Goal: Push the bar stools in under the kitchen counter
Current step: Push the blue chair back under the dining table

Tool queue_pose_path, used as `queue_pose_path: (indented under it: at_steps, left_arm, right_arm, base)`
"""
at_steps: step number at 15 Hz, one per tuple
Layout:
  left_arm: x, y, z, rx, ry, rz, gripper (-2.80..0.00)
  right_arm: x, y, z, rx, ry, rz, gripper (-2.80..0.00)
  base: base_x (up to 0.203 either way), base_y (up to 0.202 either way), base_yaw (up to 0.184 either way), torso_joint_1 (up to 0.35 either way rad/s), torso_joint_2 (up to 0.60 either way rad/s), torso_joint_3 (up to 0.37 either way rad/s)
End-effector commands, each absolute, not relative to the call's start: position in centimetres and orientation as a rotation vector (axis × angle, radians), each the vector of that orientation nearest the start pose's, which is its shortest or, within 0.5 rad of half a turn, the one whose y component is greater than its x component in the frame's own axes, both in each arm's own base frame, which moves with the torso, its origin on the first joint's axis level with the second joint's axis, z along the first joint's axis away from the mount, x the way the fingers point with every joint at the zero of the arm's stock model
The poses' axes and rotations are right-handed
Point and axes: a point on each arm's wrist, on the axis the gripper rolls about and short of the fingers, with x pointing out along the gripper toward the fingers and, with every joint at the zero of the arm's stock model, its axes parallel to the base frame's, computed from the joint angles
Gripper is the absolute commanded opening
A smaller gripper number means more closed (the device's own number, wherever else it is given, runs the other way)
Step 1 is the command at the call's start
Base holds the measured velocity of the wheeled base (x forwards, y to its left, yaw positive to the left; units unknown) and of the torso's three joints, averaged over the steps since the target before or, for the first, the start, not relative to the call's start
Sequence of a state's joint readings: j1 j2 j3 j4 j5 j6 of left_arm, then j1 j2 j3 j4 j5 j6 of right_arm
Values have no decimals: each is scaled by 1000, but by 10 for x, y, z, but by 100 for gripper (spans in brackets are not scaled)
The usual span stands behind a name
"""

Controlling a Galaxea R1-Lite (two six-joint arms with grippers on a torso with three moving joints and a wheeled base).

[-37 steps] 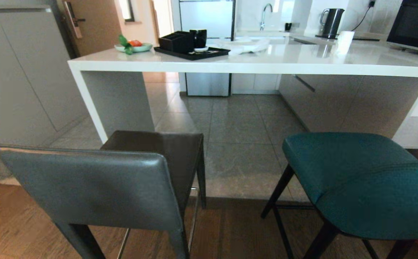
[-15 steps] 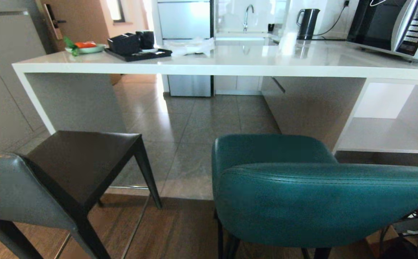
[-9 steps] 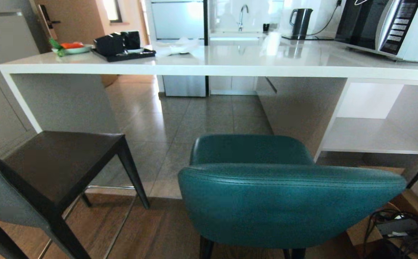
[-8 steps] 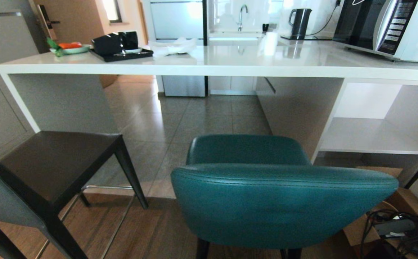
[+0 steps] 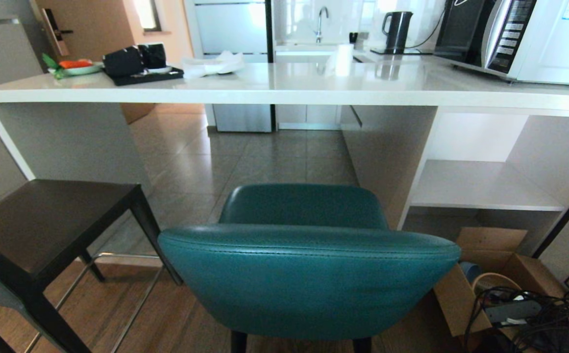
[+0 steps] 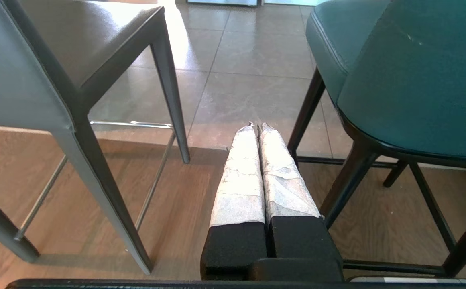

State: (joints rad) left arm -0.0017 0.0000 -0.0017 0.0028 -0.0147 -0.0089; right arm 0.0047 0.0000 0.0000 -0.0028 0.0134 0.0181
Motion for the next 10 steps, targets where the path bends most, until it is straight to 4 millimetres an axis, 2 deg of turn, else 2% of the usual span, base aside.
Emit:
queue_pose_path:
  at_steps: [1, 8, 10]
  left_arm:
    - [-23, 0, 76, -9, 3, -17, -280]
    - [-23, 0, 76, -9, 2, -8, -280]
    - [-24, 0, 78, 39, -11, -16, -280]
  right_arm:
    - [-23, 0, 76, 17, -3, 18, -280]
    - [-23, 0, 76, 17, -1, 18, -280]
    - [-23, 0, 76, -9, -9, 20, -280]
  base:
    - [0, 0, 0, 0, 0, 0]
    - [0, 0, 0, 0, 0, 0]
    - [0, 0, 0, 0, 0, 0]
